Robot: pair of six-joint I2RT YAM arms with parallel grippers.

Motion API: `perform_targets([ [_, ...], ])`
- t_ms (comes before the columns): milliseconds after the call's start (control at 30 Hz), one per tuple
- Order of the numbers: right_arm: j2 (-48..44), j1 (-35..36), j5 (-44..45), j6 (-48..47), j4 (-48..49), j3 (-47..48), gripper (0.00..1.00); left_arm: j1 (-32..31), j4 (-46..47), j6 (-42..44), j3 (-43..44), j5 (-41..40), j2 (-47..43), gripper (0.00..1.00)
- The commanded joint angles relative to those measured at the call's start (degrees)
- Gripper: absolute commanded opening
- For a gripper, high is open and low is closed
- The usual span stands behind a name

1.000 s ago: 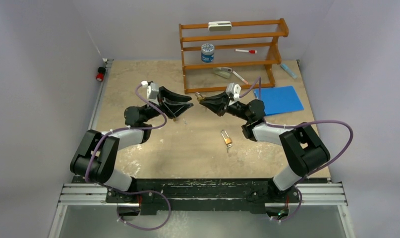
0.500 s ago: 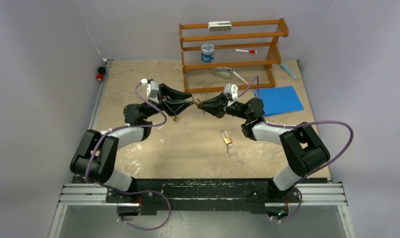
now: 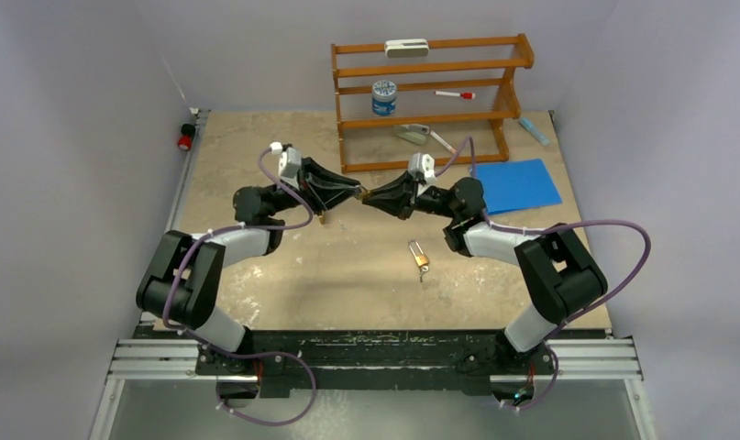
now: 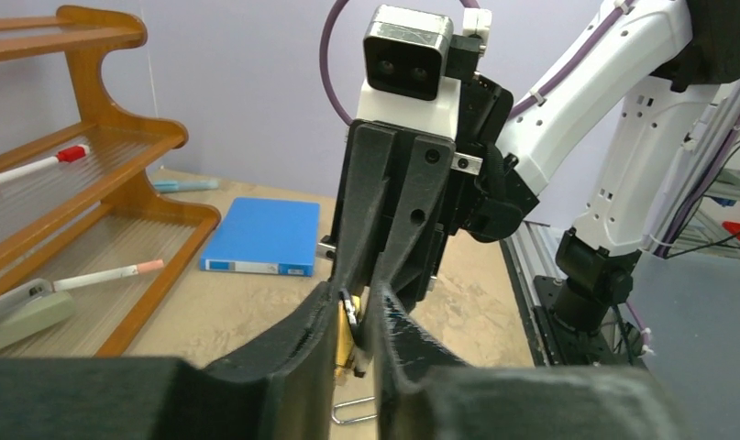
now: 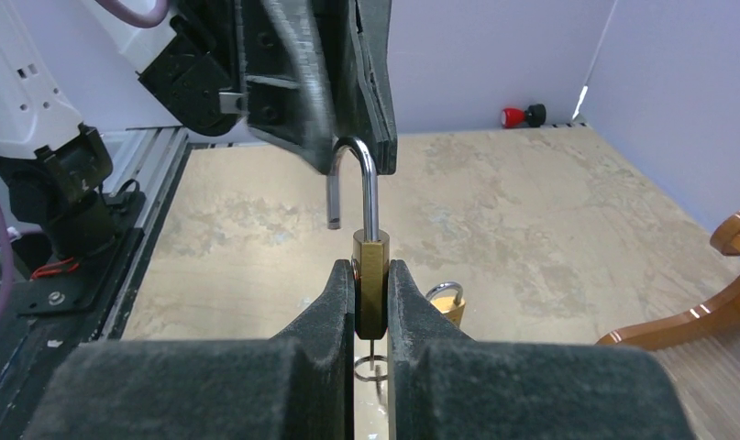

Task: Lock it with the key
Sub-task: Lock the lock.

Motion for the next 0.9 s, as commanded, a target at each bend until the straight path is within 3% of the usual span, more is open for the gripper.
perform_targets([
  [0, -0.5, 0.2, -1.0, 0.5, 2.9, 3.0, 0.0, 0.0, 11.8, -0.6, 2.0, 2.5, 0.4, 0.12],
  [167, -0.7, 0.2, -1.0, 0.4, 2.5, 3.0, 0.0, 0.0, 11.8, -1.5, 2.2, 3.6, 0.4, 0.0],
  [867, -1.7, 0.2, -0.1, 0.2, 4.7, 4.5, 0.0, -1.5, 11.9, -9.4, 3.9, 3.8, 4.3, 0.0],
])
